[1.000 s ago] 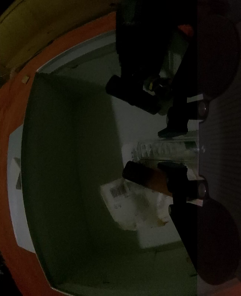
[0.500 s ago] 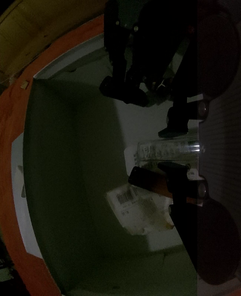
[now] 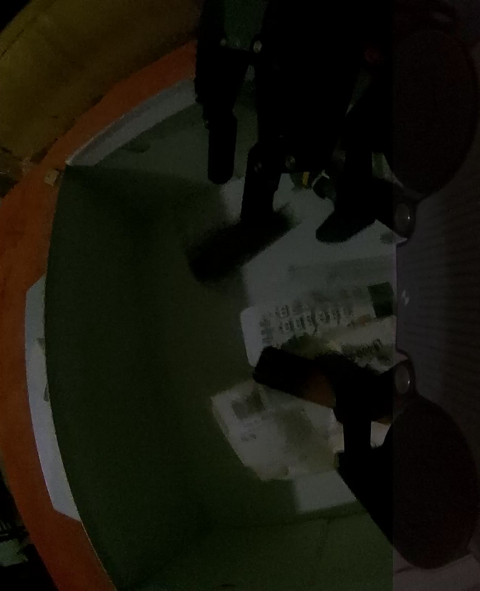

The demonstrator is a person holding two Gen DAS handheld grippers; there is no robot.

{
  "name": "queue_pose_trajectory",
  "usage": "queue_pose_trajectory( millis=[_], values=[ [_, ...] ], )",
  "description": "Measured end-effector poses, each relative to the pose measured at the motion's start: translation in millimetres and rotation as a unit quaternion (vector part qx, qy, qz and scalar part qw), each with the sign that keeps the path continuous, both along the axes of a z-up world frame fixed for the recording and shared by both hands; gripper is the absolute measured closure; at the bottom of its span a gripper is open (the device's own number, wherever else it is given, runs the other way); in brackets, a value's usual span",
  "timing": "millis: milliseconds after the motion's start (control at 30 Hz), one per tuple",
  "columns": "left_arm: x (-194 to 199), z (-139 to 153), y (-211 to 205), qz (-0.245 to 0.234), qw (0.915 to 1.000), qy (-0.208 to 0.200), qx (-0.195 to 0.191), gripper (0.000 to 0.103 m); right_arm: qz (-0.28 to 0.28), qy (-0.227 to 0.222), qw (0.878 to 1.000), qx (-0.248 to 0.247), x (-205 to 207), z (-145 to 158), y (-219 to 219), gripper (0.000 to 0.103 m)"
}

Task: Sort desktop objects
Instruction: 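Lower the clear tube and black bar into the box and open both tools, then withdraw both tools from the box back over the paper sheet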

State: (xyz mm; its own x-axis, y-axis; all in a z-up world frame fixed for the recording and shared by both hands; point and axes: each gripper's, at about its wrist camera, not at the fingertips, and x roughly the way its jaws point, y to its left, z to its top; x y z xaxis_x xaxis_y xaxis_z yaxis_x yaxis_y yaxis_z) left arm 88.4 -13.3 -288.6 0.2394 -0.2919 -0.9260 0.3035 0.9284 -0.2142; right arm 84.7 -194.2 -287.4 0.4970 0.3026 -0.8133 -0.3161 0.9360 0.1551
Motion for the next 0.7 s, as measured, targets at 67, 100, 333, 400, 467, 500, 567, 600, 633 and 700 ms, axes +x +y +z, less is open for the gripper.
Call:
queue_pose_trajectory(
  millis=[67, 100, 333, 400, 467, 500, 567, 600, 633, 700],
  values=[
    [-1, 5, 2, 0.002, 0.9999, -0.008, -0.007, 0.024, -0.007, -0.010, 1.000, 0.013, 0, 8, -3, 0.038],
    [-3, 8, 4, 0.003, 0.9999, -0.013, -0.009, 0.022, -0.010, -0.015, 1.000, 0.020, 0, 11, -4, 0.033],
    [13, 43, 21, 0.016, 0.9997, -0.018, -0.006, 0.018, -0.026, -0.070, 0.997, 0.034, 5, 51, -13, 0.002],
    [26, 61, 28, 0.020, 0.9996, -0.019, 0.003, 0.018, 0.004, -0.061, 0.998, 0.023, 18, 72, -17, 0.002],
    [41, 81, 36, 0.024, 0.9994, -0.021, 0.013, 0.018, 0.030, -0.038, 0.999, 0.008, 35, 94, -20, 0.002],
    [50, 94, 40, 0.027, 0.9991, -0.025, 0.019, 0.018, 0.037, -0.021, 0.999, -0.001, 47, 106, -23, 0.002],
    [69, 115, 43, 0.030, 0.9983, -0.038, 0.033, 0.017, 0.031, 0.006, 0.999, -0.009, 70, 130, -29, 0.002],
    [80, 125, 44, 0.029, 0.9976, -0.047, 0.041, 0.015, 0.023, 0.015, 1.000, -0.006, 82, 141, -33, 0.002],
    [89, 133, 43, 0.025, 0.9967, -0.059, 0.050, 0.013, 0.015, 0.025, 1.000, -0.002, 94, 150, -37, 0.001],
    [108, 146, 36, 0.021, 0.9937, -0.083, 0.072, 0.012, -0.002, 0.051, 0.999, 0.004, 118, 165, -42, 0.001]
  ],
)
